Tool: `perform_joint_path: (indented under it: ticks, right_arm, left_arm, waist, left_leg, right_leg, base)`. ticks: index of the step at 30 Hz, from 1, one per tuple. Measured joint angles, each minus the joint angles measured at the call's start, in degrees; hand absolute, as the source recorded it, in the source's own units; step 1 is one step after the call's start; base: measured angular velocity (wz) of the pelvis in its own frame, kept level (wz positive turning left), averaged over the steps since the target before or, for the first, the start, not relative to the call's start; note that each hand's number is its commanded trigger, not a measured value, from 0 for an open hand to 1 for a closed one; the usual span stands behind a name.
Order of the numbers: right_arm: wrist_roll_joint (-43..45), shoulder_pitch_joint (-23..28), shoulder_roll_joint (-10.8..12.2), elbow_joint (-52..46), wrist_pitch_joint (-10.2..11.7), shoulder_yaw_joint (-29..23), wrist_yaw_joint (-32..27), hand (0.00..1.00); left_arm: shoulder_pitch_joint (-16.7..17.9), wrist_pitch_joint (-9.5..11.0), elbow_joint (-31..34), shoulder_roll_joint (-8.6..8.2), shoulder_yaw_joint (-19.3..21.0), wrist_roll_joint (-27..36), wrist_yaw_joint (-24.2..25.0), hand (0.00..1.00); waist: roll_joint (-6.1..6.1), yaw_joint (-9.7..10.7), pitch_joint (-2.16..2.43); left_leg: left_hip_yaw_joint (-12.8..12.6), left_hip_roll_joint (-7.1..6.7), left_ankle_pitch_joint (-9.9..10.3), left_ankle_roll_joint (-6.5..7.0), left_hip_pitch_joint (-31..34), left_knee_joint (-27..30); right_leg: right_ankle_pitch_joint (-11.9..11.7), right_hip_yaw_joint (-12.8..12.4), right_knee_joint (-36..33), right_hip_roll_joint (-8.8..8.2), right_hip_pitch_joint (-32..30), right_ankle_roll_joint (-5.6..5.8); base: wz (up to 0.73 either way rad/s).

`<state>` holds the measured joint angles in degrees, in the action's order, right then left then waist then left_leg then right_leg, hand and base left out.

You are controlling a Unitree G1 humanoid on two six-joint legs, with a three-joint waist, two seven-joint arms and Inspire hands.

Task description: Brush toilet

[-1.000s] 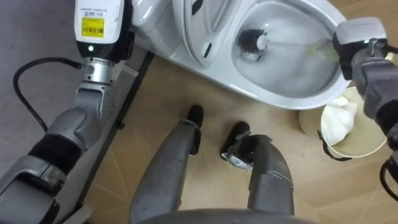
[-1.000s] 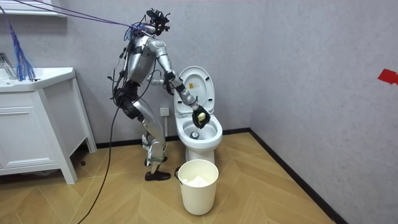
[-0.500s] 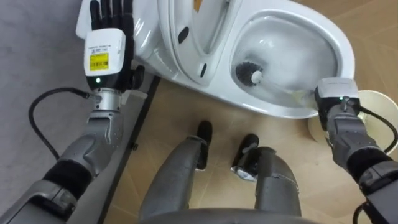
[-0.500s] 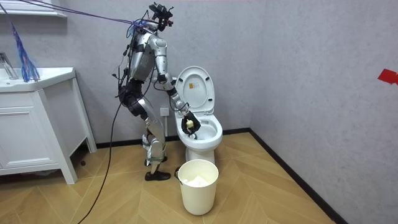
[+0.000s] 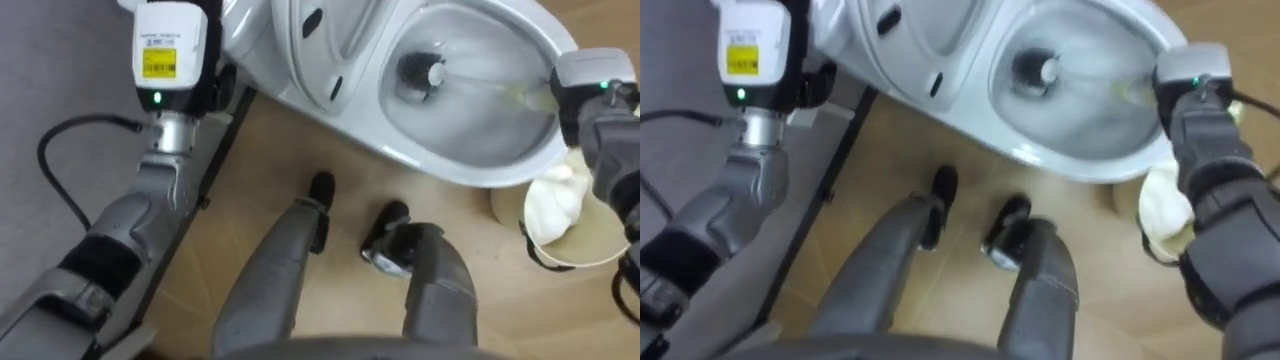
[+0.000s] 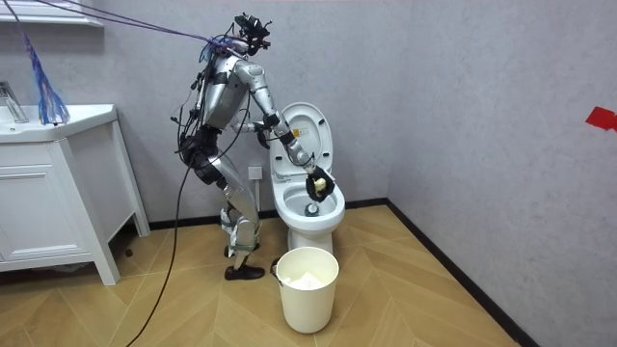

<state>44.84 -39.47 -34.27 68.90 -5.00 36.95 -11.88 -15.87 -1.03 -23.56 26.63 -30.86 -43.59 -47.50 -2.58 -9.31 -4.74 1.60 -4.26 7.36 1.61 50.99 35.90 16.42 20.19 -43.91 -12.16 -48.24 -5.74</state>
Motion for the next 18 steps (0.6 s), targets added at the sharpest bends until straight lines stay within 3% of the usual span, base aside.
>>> perform_joint_path:
  ticks: [3, 8, 11, 12, 14, 18]
  right_arm:
    - [0.3, 0.2, -0.3, -0.1, 0.2, 0.1, -0.3, 1.0]
    - [3.4, 2.8, -0.1, -2.7, -0.3, 1.5, -0.8, 1.0]
    - [5.5, 5.6, 1.1, -4.9, -0.9, 4.2, -0.2, 1.0]
    - [5.6, 6.7, 1.8, -4.9, -2.8, 4.2, 0.0, 1.0]
    - [5.4, 7.7, 2.7, -5.0, -5.2, 4.0, 0.1, 1.0]
    - [5.1, 11.2, 6.6, -5.5, -8.4, 1.3, 0.4, 1.0]
  left_arm:
    - [-0.7, 0.3, -0.2, -0.03, 0.1, -0.6, 0.5, 0.0]
    - [-2.0, 0.2, -0.4, -0.4, -1.0, -1.0, 2.1, 0.0]
    - [-2.5, 0.3, -1.3, -1.85, -1.4, -1.0, 3.1, 0.0]
    - [-2.6, 0.5, -1.7, -2.93, -1.4, -1.0, 3.5, 0.0]
    - [-2.1, 0.7, -2.4, -3.51, -1.3, -1.0, 3.3, 0.0]
    - [0.0, -0.5, -3.5, -4.63, -0.8, -0.3, 3.5, 0.0]
  waist:
    - [-1.01, -0.2, -0.06]
    - [-0.73, -0.7, -0.01]
    - [1.18, -2.1, 0.04]
    - [2.61, -2.2, 0.11]
    - [4.02, -2.5, 0.3]
    - [6.13, -1.2, 1.42]
  left_leg:
    - [0.2, -0.05, 0.1, 0.19, 0.0, -0.1]
    - [0.5, -0.33, 0.1, 0.42, 0.0, 0.5]
    - [0.7, -0.06, 0.3, 0.57, -0.1, 0.9]
    - [0.8, 0.11, 0.4, 0.7, -0.1, 0.8]
    - [0.4, 0.11, 0.4, 0.86, -0.3, 0.7]
    - [0.3, 0.6, 0.5, 0.91, -2.3, -0.6]
  right_leg:
    - [-0.1, -0.1, -0.2, -0.1, 0.0, 0.17]
    - [-0.2, 0.2, -0.3, -0.3, 0.4, 0.44]
    - [-0.5, 0.4, 0.6, 0.41, 1.1, 0.9]
    - [-0.8, 0.4, 1.3, 0.82, 1.4, 1.22]
    - [-1.0, 0.3, 1.5, 0.98, 1.5, 1.27]
    - [-1.6, 0.1, 3.6, 1.99, 3.7, 1.39]
  base:
    - [-0.02]
    - [0.01]
    - [-0.01]
    - [-0.07]
    - [-0.1]
    - [-0.08]
